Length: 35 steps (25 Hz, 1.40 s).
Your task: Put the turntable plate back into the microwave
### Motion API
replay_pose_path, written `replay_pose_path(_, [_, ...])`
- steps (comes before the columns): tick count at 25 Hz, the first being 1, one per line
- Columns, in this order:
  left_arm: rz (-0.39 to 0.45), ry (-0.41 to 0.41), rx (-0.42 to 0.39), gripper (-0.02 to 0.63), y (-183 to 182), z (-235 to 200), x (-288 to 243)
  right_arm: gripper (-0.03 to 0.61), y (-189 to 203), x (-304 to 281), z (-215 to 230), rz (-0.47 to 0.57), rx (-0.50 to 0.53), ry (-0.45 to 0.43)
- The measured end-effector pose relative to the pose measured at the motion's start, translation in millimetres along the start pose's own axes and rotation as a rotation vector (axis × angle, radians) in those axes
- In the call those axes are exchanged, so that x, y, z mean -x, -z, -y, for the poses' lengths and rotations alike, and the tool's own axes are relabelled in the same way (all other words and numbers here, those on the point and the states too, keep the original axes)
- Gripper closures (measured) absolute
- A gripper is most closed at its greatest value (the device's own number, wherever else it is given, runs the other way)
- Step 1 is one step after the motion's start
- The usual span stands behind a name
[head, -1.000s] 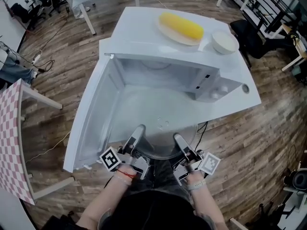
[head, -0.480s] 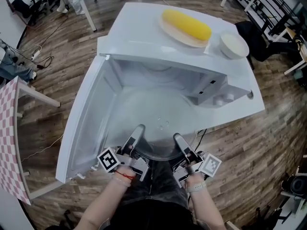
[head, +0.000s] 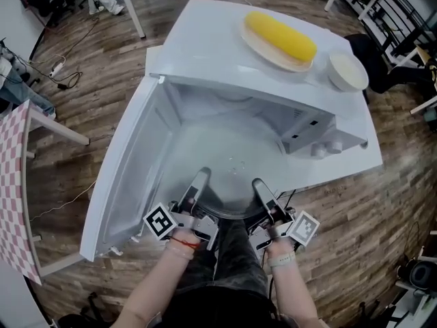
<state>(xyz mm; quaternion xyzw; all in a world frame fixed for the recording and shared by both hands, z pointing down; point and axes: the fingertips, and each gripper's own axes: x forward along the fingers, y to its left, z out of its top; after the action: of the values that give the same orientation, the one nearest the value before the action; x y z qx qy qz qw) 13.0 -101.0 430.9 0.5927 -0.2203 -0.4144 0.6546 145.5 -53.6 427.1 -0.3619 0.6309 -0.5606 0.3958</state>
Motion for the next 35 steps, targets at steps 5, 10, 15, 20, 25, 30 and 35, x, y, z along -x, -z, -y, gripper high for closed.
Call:
replay_pose_path(5, [0.025,0.0,-0.004,0.58,-10,-3,-6,0.537,-3,-13,4,-0.004,-0.012,-0.006])
replay_pose_path(10, [0.039,-0.008,-0.007,0.58,-18,-7,-10,0.537,-5,-22,11,-0.005,-0.025,-0.003])
replay_pose_path(15, [0.052,-0.024,-0.009,0.58,-25,-12,-13,0.537,-7,-28,18,-0.01,-0.043,-0.001])
replay_pose_path(20, [0.059,-0.031,-0.005,0.58,-30,-17,-21,0.537,-12,-36,24,-0.007,-0.049,0.0])
replay_pose_path(25, [0.069,-0.028,0.005,0.58,-34,-18,-25,0.537,-15,-41,26,-0.006,-0.046,-0.012])
replay_pose_path(30, [0.069,-0.035,0.005,0.58,-39,-22,-34,0.537,-21,-49,31,0.001,-0.048,-0.007])
replay_pose_path(35, [0.082,-0.038,0.004,0.58,-43,-25,-36,0.537,-23,-53,35,0.003,-0.054,-0.01])
